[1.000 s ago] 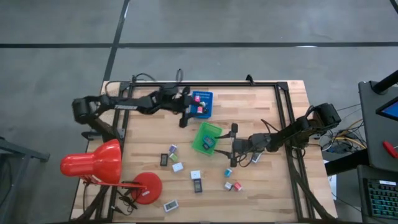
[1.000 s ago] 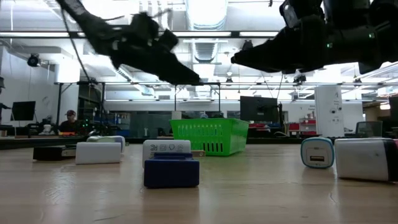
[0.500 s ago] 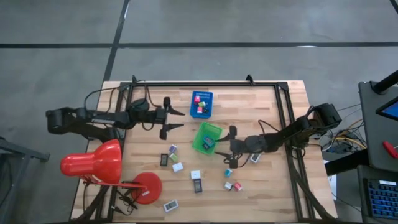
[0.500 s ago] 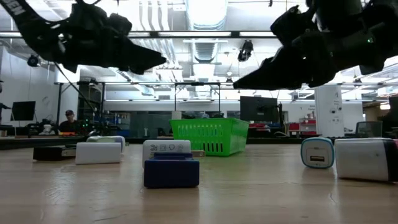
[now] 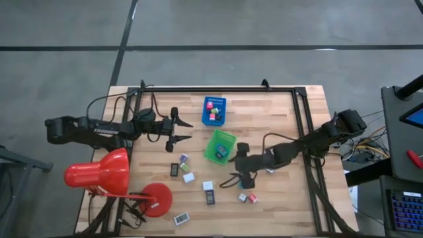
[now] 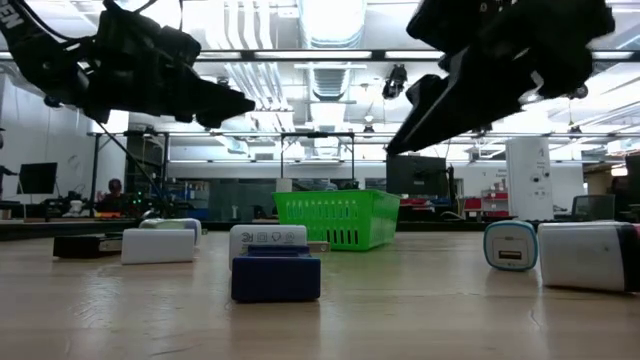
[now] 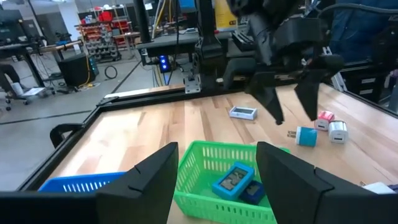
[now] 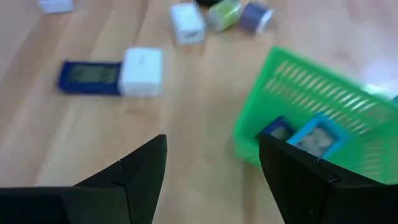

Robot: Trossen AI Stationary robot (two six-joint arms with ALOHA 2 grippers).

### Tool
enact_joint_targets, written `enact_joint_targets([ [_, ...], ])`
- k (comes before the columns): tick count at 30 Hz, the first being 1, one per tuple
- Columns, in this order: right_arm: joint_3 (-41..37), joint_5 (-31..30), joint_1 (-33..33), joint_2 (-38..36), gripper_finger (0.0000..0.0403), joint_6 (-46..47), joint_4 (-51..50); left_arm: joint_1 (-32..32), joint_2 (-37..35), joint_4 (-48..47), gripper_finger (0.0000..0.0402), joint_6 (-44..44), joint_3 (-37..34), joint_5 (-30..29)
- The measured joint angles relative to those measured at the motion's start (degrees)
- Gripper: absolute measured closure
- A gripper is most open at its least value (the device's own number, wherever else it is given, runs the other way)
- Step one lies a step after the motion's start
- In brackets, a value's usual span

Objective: Pick & Place Office items
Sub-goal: Put the small light blue charger adapter into the blue bin

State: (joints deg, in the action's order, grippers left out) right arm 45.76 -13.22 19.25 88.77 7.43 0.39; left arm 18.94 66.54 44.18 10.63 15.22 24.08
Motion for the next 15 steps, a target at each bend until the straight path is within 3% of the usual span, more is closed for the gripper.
enact_joint_targets([
  [15, 10.15, 4.75, 4.13, 1.06, 0.0156, 10.17, -26.21, 0.02, -0.02, -0.04, 0.0184, 1.11, -0.2, 0.02],
])
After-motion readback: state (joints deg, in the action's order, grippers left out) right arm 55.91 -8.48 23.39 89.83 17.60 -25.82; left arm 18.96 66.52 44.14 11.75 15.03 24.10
